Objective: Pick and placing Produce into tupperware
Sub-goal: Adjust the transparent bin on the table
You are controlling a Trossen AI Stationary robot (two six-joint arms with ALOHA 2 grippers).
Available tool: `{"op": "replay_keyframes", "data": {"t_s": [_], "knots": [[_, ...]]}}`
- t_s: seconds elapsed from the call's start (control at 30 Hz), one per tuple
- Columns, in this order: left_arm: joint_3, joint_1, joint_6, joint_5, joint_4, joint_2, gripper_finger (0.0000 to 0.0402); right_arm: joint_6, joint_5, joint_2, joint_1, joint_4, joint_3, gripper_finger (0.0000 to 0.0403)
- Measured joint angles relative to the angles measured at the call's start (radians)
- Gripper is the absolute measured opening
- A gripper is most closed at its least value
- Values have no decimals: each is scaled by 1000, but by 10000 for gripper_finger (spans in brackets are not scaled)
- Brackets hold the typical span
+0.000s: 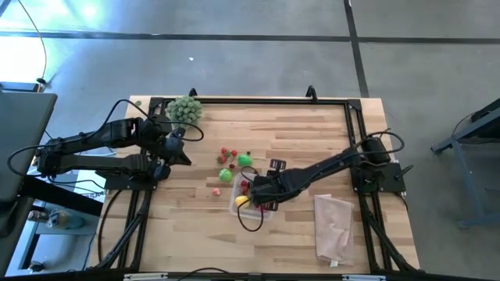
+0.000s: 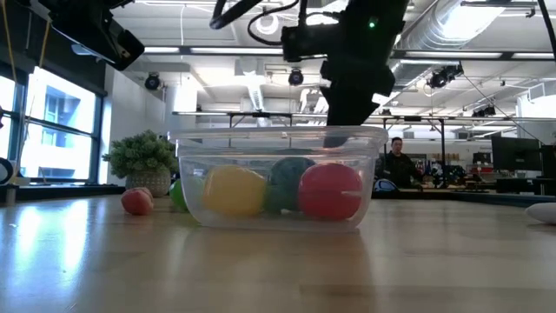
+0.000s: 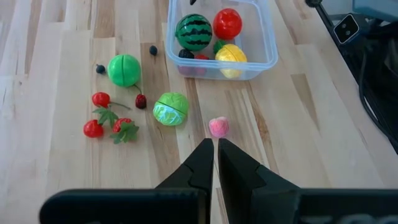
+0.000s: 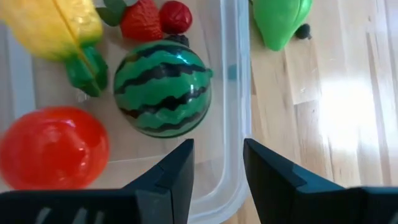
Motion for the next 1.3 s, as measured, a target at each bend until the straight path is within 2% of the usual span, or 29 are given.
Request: {"op": "replay_keyframes", "data": {"t_s": [0.3, 0.57, 0.83, 1.3], "knots": [[0, 0, 0, 0, 0, 0, 14, -56, -48, 13, -59, 9, 0, 129], [0, 0, 0, 0, 0, 0, 14, -44, -61, 13, -73, -25, 0, 129], [0, 0, 0, 0, 0, 0, 14, 6, -45, 13, -31, -80, 0, 129], [0, 0, 0, 0, 0, 0, 14, 2, -15, 13, 50, -94, 1, 129]]}}
